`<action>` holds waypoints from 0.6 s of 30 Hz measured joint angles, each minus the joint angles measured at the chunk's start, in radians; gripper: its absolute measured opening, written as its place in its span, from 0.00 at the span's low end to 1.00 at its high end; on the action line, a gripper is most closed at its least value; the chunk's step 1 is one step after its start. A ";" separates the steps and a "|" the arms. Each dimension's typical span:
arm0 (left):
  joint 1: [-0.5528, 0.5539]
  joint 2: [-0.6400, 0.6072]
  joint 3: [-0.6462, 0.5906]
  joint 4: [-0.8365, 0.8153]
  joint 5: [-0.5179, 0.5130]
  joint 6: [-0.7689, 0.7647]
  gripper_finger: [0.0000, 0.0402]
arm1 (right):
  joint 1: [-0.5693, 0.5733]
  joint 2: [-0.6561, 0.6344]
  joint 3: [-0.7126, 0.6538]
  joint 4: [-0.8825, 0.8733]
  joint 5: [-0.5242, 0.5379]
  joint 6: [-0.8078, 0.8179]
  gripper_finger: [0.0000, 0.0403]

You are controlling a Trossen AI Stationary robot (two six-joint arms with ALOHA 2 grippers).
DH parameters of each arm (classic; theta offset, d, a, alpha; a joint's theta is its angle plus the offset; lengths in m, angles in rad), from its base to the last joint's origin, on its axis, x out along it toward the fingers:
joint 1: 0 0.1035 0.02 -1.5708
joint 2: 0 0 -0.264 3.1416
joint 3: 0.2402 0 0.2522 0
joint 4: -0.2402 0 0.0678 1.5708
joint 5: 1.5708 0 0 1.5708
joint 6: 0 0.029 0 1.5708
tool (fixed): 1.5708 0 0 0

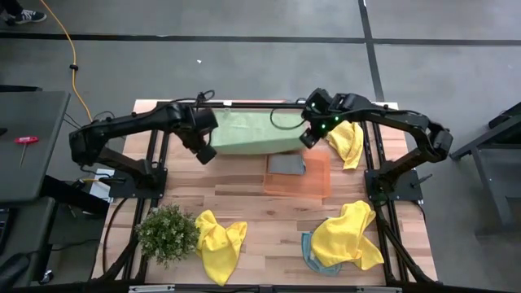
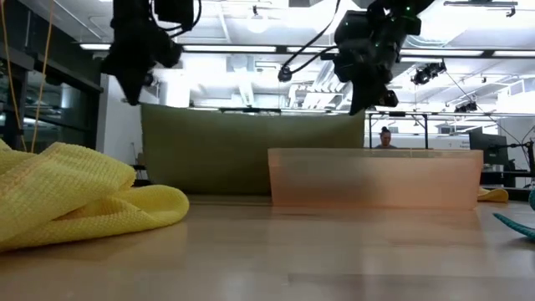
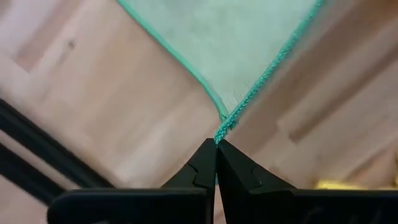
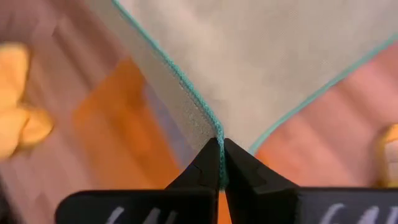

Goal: Fold microfiber towels
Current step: Fold the green microfiber towel

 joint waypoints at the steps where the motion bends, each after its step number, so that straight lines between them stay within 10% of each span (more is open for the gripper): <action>1: 0.018 0.000 0.000 0.018 -0.007 0.014 0.00 | -0.016 0.000 0.008 0.005 0.022 -0.001 0.00; 18: 0.227 0.147 0.001 0.255 -0.121 0.146 0.00 | -0.172 0.105 0.025 0.002 0.062 -0.061 0.00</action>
